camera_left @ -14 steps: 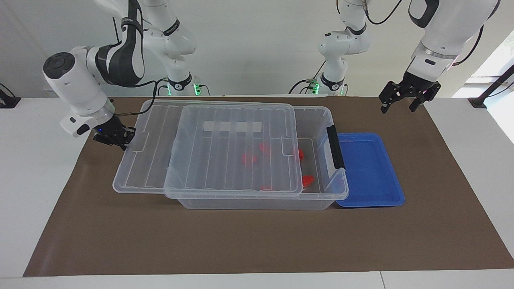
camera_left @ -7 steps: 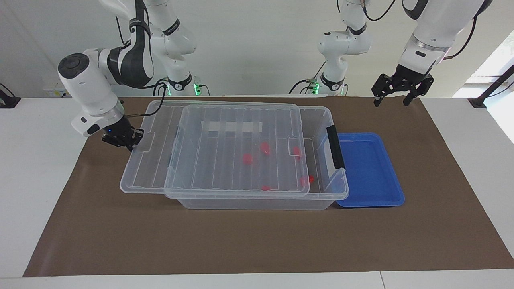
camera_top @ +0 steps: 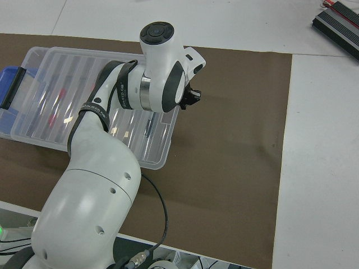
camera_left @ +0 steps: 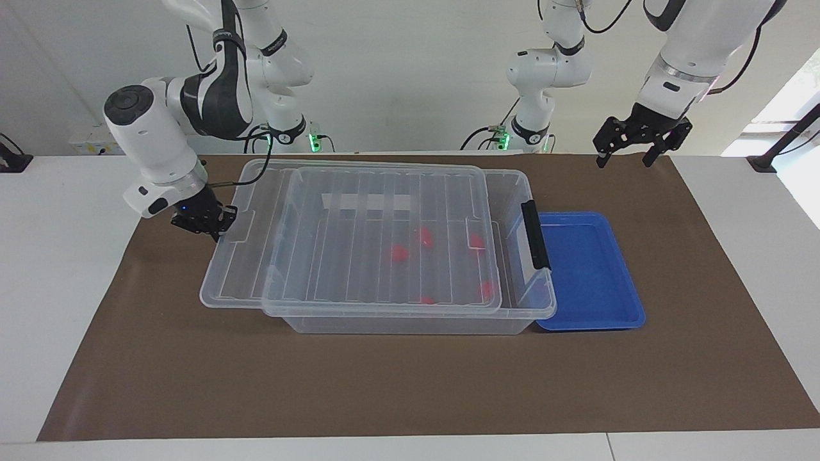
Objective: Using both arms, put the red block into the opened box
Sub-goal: 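Push the clear lid back over the box with the right gripper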
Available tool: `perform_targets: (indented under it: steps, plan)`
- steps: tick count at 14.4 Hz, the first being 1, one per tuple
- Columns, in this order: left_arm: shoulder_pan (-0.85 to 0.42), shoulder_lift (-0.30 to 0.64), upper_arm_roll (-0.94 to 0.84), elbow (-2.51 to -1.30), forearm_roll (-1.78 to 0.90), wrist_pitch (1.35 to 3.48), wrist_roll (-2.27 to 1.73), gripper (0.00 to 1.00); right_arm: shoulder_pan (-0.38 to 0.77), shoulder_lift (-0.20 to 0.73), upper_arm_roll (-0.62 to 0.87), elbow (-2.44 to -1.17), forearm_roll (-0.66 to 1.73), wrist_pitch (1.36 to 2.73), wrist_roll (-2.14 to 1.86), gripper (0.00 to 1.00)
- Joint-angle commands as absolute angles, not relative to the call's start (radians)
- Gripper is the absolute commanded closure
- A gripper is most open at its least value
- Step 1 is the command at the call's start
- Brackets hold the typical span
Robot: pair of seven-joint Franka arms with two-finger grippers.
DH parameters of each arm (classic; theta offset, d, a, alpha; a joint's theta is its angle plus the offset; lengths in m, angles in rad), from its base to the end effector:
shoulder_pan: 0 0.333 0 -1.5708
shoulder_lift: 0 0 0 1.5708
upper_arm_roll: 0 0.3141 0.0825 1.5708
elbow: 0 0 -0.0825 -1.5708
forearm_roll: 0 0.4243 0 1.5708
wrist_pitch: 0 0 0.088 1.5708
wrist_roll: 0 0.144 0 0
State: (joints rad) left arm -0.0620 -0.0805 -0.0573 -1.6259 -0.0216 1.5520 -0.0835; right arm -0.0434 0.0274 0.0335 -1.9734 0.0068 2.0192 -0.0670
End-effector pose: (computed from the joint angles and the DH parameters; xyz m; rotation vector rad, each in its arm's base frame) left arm 0.5635 -0.0719 0.6025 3.1235 -0.0564 0.0074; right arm 0.6018 -0.0054 0.4005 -3.1339 -0.0849 -0.0293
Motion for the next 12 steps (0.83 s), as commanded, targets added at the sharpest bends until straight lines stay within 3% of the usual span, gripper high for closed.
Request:
perform_targets:
  steps: [1,12]
  plan:
    - [-0.081,-0.097,-0.041,-1.632,-0.011,1.526,-0.084,0.0,-0.034,0.015,0.041,-2.005,0.023,2.046,-0.04,1.0]
    - [-0.072,-0.126,-0.04,-1.634,-0.011,1.526,-0.084,0.0,0.009,0.014,0.041,-2.006,0.023,2.049,0.02,1.0]
